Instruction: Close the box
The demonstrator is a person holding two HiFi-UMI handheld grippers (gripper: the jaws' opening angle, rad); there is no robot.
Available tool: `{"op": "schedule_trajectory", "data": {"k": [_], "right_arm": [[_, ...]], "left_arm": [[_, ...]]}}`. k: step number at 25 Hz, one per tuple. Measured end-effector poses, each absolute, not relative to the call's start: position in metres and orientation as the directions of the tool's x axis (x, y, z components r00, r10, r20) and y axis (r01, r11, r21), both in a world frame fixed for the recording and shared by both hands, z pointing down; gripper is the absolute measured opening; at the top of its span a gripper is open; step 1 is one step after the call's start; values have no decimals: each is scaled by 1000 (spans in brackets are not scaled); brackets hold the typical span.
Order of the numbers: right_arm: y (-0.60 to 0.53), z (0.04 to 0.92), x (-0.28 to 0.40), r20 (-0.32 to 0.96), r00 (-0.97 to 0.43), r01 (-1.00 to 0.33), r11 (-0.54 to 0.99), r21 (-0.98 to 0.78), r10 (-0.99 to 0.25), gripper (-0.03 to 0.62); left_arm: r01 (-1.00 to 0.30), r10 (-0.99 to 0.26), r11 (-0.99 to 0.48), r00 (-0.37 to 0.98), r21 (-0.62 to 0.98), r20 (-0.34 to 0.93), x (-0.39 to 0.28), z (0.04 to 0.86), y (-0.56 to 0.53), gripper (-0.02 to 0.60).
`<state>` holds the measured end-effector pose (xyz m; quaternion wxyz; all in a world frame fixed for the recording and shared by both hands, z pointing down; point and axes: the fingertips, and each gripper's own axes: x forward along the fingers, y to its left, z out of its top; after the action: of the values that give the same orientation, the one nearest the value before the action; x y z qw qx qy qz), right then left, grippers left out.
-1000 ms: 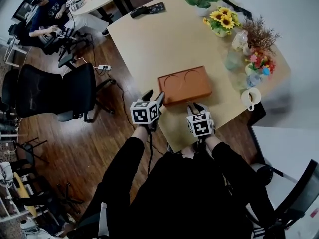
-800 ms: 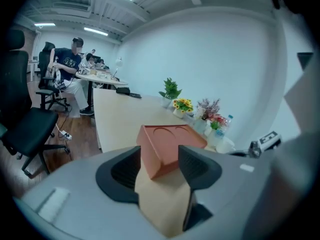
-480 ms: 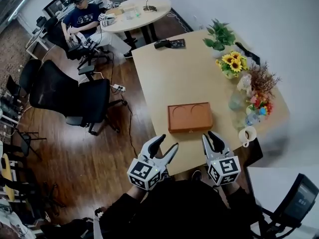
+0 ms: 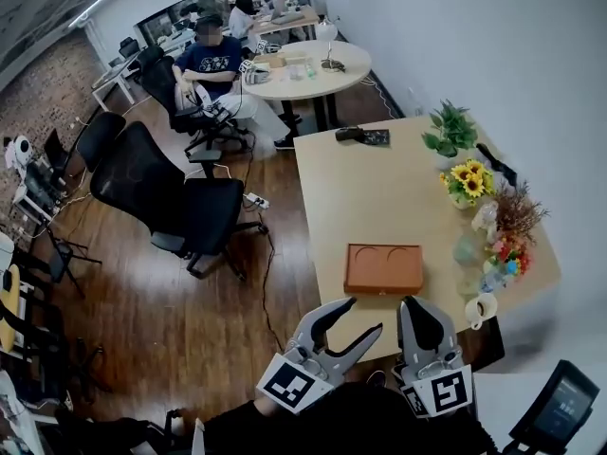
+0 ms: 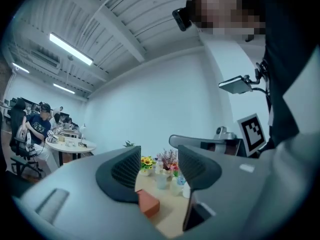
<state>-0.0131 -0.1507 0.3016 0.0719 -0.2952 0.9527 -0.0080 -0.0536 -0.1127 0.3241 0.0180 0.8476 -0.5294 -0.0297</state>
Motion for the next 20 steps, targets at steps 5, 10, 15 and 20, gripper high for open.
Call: {"op": "schedule_trajectory", "data": {"k": [5,10,15,20], "right_arm": [[-147,303,-17,-126,-823,-552,832,-57,-555,14],[-145,304,-22,-121,-824,-552,833,-52,-553,14],[-147,308,-24,-113,-826,-550,833,-59,-553,14],[-146,310,-29,-103,-828,-548,834,-64,-552,14]], "left_arm": [[-892,-894,-447,447,68,-15,-54,330,-113,218],[-884,-887,-461,462,71,-12,-54,332,-113,216],[-880,-882,-469,472,79,11,-53,339,-116,218],[-878,-880,-472,474,80,14,-57,341,-115,218]]}}
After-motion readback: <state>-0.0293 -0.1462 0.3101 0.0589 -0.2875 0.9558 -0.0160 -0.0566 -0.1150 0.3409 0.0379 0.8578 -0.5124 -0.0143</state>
